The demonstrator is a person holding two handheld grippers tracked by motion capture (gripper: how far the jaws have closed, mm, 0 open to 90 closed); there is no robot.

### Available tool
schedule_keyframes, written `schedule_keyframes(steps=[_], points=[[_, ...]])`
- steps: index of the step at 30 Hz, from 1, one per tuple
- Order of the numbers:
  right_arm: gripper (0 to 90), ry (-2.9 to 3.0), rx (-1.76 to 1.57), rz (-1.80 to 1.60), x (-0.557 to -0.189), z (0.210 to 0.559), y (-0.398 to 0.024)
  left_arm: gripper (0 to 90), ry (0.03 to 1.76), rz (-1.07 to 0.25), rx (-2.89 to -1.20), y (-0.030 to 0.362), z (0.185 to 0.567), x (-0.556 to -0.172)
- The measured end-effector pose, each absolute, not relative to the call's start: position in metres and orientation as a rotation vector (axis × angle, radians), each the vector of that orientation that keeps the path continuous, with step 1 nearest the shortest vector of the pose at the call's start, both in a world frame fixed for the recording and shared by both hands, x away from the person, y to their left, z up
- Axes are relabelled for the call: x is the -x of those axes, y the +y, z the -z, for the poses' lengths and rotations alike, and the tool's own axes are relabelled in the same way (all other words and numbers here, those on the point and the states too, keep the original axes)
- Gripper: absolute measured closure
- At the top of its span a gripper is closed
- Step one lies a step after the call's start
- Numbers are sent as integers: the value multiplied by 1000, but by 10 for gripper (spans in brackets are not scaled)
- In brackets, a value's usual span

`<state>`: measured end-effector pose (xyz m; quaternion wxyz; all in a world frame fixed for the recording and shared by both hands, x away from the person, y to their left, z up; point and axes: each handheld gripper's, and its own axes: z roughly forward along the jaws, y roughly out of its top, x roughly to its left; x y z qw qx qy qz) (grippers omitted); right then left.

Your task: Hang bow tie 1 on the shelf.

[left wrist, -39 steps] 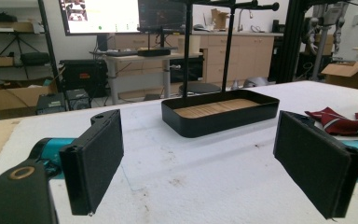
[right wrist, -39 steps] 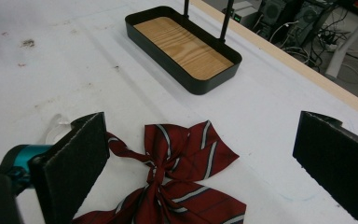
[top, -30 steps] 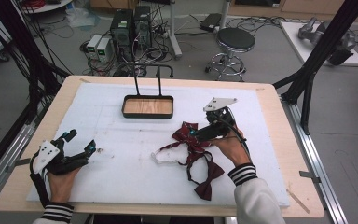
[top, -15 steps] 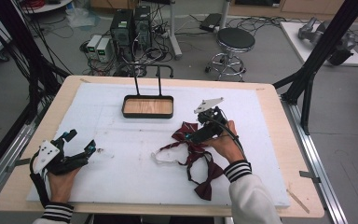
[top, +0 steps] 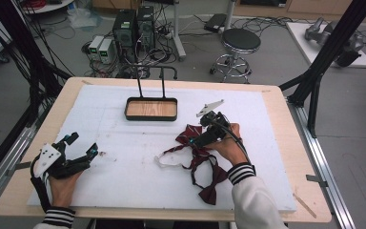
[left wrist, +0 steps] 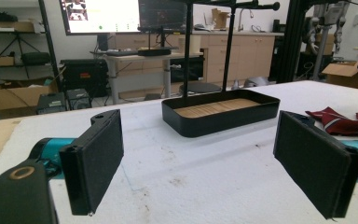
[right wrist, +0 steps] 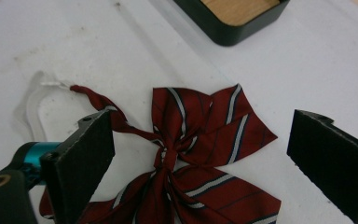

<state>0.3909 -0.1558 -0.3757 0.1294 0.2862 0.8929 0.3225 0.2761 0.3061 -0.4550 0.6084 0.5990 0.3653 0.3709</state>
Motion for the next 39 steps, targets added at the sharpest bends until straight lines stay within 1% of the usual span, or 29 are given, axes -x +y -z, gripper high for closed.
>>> schedule_keyframes(steps=[1,4,10,21,24,25,26,31,32,39], points=[[177,2617,-857,-927,-392,378,-155,163,844,-857,-1383,306,455,-276],[191,2641,-867,-915,-393,380,-153,163,844,-857,-1384,306,455,-276],[290,2695,-903,-838,-394,388,-148,163,844,-858,-1385,306,455,-276],[344,2778,-885,-703,-398,398,-132,163,844,-857,-1385,306,455,-276],[375,2789,-871,-670,-398,400,-130,163,844,-857,-1384,306,455,-276],[407,2799,-880,-657,-399,401,-129,163,845,-858,-1386,306,455,-276],[407,2799,-880,-657,-399,401,-129,163,845,-858,-1386,306,455,-276],[477,2812,-890,-610,-400,404,-129,163,844,-858,-1386,306,455,-276],[508,2815,-894,-601,-401,405,-129,163,845,-857,-1386,306,455,-276],[535,2833,-889,-584,-404,408,-128,163,845,-857,-1386,306,455,-276]])
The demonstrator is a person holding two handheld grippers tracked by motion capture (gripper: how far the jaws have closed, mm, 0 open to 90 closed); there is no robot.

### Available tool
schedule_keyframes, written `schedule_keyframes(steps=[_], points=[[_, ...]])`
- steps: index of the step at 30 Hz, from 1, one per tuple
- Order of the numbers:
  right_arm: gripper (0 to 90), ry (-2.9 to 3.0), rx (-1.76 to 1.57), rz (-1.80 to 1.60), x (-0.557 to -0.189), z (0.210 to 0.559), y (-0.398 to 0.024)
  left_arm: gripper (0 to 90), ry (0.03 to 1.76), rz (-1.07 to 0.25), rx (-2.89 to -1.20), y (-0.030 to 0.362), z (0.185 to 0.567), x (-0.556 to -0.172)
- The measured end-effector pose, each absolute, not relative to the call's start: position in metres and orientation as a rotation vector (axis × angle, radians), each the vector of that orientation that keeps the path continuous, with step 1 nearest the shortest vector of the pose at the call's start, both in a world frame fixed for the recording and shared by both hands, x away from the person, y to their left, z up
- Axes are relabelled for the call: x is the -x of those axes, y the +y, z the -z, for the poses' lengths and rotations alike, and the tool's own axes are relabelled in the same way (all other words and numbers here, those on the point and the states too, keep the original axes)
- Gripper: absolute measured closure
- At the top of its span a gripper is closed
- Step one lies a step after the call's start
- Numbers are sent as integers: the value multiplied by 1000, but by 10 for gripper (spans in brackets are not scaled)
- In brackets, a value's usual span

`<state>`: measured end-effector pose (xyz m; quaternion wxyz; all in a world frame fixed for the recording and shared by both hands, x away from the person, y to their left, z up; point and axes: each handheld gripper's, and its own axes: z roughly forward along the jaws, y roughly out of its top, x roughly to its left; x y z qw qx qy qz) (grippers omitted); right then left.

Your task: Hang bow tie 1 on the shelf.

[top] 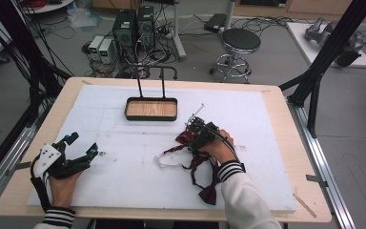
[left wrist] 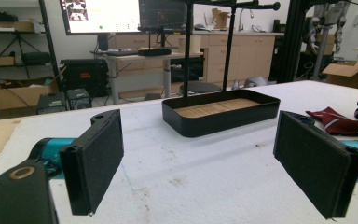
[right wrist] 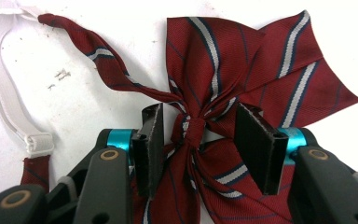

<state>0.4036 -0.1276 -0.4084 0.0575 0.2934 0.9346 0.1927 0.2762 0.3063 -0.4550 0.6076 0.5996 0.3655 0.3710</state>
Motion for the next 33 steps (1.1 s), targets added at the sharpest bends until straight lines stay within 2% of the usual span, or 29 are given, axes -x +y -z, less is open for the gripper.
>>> schedule_keyframes(steps=[5,6,8,22,33], points=[[620,2844,-871,-544,-404,411,-126,163,845,-858,-1386,306,455,-276],[683,2858,-864,-542,-404,411,-125,163,845,-857,-1386,306,455,-276],[733,2873,-858,-532,-403,411,-124,164,845,-857,-1386,306,455,-276],[755,2871,-805,-522,-401,408,-122,164,844,-857,-1384,306,455,-276],[755,2783,-803,-674,-400,398,-124,164,844,-858,-1385,306,455,-276]])
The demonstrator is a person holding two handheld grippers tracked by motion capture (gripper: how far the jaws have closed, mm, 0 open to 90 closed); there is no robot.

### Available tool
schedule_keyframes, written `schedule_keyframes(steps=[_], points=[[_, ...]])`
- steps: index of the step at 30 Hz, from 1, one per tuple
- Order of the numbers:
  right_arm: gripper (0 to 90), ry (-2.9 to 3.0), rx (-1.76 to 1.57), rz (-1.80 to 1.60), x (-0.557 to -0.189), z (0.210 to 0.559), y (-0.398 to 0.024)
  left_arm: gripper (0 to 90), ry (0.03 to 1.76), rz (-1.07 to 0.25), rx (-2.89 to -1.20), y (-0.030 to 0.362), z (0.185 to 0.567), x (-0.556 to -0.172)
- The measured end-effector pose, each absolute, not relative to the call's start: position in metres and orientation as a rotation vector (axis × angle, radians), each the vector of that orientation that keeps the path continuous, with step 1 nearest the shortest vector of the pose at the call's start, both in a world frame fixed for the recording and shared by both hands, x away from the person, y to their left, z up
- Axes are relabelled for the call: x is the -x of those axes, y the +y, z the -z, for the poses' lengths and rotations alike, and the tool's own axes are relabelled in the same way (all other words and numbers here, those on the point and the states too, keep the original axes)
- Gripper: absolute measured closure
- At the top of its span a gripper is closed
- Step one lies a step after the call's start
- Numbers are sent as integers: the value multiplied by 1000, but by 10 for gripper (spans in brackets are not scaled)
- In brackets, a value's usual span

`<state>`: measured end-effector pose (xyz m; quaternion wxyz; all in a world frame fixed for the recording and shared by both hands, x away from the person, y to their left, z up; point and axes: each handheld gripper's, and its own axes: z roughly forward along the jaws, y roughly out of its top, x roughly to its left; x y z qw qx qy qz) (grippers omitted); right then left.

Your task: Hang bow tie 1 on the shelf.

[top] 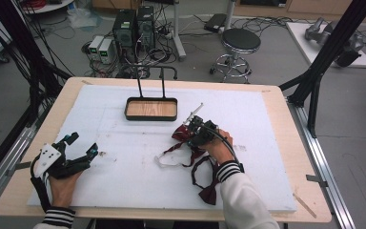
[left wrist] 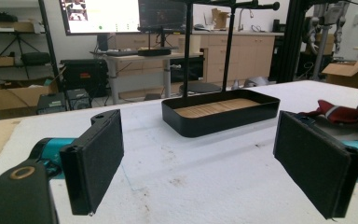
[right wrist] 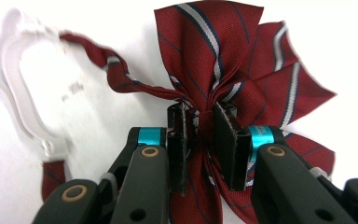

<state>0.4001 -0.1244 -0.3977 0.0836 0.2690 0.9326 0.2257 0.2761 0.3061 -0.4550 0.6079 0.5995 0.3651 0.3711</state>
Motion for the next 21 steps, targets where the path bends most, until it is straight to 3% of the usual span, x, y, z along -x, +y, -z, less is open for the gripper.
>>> schedule_keyframes(steps=[21], points=[[756,2440,-822,-1069,-393,364,-135,164,840,-858,-1383,306,455,-276]])
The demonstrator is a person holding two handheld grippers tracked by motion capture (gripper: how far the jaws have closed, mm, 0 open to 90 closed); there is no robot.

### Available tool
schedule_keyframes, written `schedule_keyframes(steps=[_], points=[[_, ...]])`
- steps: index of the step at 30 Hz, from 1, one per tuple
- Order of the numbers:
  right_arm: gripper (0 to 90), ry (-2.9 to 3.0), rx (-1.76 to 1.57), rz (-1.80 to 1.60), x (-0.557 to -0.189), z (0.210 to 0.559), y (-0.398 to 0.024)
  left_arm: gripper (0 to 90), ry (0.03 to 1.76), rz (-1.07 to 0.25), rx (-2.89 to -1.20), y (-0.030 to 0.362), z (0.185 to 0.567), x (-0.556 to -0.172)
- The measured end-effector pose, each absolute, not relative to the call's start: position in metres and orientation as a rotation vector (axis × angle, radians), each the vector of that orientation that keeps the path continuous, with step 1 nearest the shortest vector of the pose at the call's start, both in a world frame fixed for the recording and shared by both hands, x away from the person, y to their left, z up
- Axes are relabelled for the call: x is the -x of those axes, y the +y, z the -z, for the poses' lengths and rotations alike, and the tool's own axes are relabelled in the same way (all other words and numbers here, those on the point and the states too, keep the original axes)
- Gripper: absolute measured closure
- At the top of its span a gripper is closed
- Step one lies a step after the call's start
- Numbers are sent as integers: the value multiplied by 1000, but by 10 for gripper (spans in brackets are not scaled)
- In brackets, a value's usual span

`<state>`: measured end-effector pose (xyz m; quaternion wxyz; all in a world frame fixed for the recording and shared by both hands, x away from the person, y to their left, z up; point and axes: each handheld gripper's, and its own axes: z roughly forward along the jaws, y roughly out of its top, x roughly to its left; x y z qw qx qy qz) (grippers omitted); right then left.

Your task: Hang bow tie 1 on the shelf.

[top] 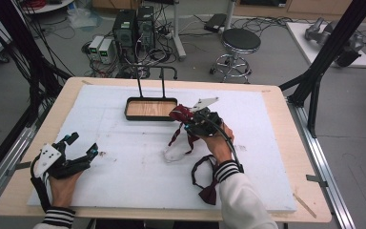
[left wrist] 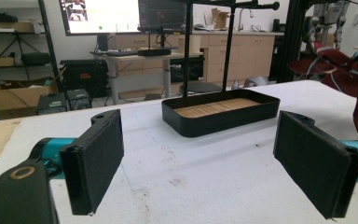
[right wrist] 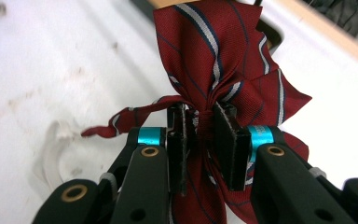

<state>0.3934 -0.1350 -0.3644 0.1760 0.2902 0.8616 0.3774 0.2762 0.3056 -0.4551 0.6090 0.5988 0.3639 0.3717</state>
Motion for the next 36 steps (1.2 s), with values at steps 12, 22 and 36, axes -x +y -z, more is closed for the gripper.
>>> schedule_keyframes(steps=[12,22,36], points=[[756,2238,-850,-1241,-389,349,-141,164,840,-860,-1382,306,455,-276],[756,2101,-895,-1362,-389,342,-144,164,841,-860,-1382,306,455,-276],[756,2009,-934,-1415,-397,324,-145,164,842,-858,-1383,306,455,-276]])
